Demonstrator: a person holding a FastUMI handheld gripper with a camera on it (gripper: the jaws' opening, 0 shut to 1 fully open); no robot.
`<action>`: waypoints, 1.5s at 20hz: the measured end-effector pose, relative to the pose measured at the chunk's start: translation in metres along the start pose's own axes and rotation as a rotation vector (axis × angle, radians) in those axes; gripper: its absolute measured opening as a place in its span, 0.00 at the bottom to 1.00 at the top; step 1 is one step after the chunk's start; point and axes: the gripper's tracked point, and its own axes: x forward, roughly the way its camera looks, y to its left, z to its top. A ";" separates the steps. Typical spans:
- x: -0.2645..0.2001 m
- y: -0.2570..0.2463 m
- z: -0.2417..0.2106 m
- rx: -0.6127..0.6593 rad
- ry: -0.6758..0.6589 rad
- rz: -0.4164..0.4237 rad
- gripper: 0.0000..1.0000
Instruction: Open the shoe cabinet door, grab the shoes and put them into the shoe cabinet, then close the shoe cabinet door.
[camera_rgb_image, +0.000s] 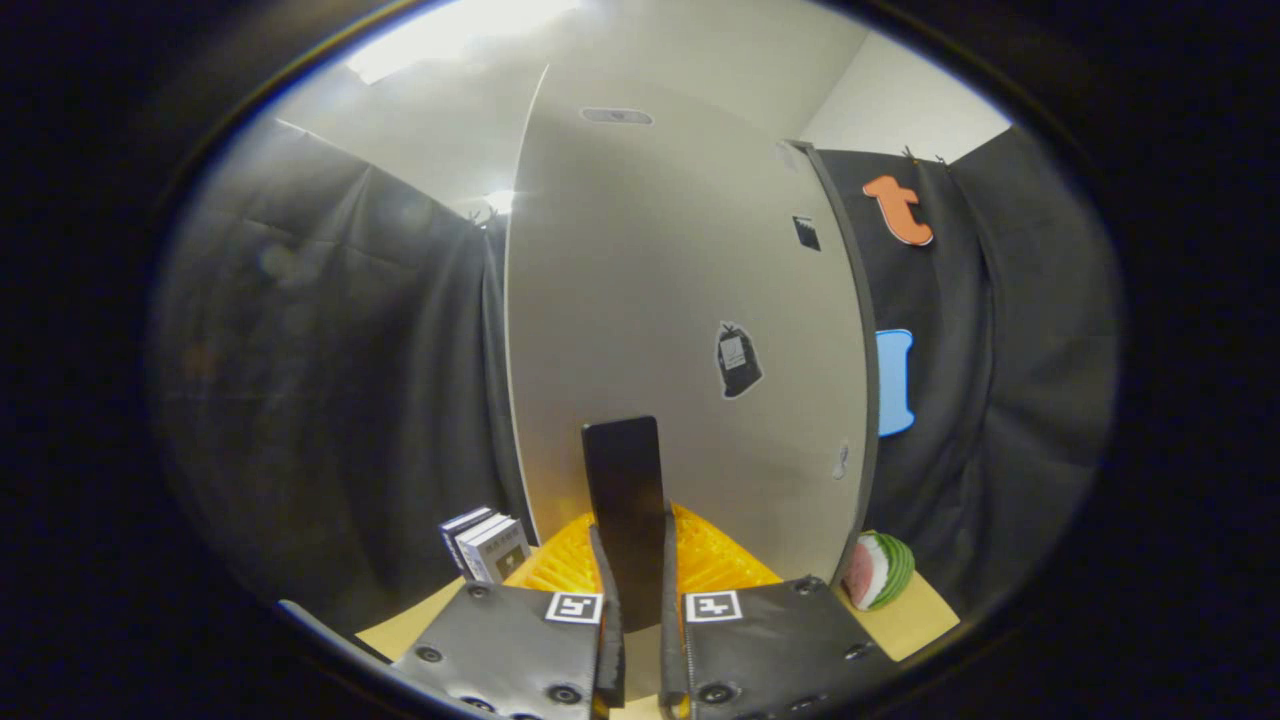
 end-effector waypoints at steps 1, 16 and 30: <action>-0.006 -0.006 0.001 -0.001 0.000 0.001 0.16; -0.087 -0.106 0.011 -0.016 -0.010 -0.117 0.10; -0.124 -0.216 0.021 0.021 -0.025 -0.293 0.02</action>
